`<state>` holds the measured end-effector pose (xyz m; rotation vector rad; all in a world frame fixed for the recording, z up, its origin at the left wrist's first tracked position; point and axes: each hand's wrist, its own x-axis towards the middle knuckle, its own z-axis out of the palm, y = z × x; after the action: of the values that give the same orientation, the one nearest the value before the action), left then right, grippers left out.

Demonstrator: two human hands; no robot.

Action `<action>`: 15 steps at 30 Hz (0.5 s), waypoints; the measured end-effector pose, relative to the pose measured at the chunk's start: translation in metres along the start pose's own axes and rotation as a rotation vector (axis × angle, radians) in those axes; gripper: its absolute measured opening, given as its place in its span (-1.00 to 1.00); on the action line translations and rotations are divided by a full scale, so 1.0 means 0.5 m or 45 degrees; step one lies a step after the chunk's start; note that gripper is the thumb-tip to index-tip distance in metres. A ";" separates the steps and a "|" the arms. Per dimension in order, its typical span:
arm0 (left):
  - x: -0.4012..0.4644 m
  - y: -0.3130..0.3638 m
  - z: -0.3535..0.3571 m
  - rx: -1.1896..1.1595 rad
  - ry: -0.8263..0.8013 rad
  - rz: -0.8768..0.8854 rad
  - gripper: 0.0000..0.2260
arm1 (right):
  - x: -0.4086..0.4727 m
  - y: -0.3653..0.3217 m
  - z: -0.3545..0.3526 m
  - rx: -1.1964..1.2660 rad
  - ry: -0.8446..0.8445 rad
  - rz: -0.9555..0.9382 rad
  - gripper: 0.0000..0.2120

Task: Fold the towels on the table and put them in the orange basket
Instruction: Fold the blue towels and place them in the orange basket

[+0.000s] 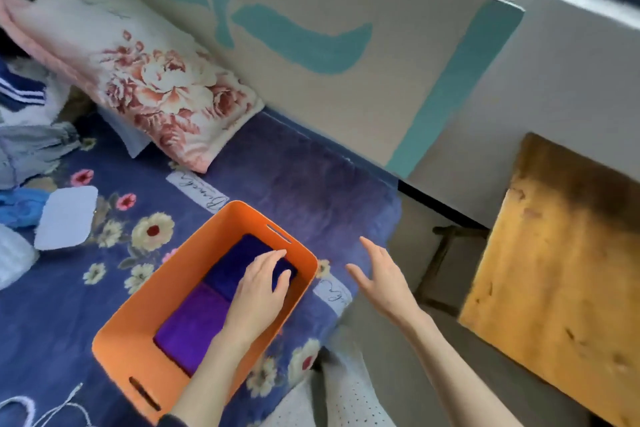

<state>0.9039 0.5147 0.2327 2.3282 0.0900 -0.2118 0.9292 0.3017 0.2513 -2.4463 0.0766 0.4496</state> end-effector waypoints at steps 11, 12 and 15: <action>-0.079 0.234 0.161 0.155 -0.544 0.600 -0.67 | -0.330 0.188 -0.067 0.395 0.542 0.572 -0.46; -0.099 0.254 0.181 0.168 -0.587 0.664 -0.67 | -0.368 0.203 -0.068 0.418 0.597 0.619 -0.47; -0.173 0.310 0.235 0.210 -0.710 0.859 -0.67 | -0.494 0.242 -0.059 0.494 0.759 0.763 -0.49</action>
<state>0.8243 0.3226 0.2783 2.2304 -0.9981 -0.5207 0.6862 0.1742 0.2849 -2.0539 1.0593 -0.0697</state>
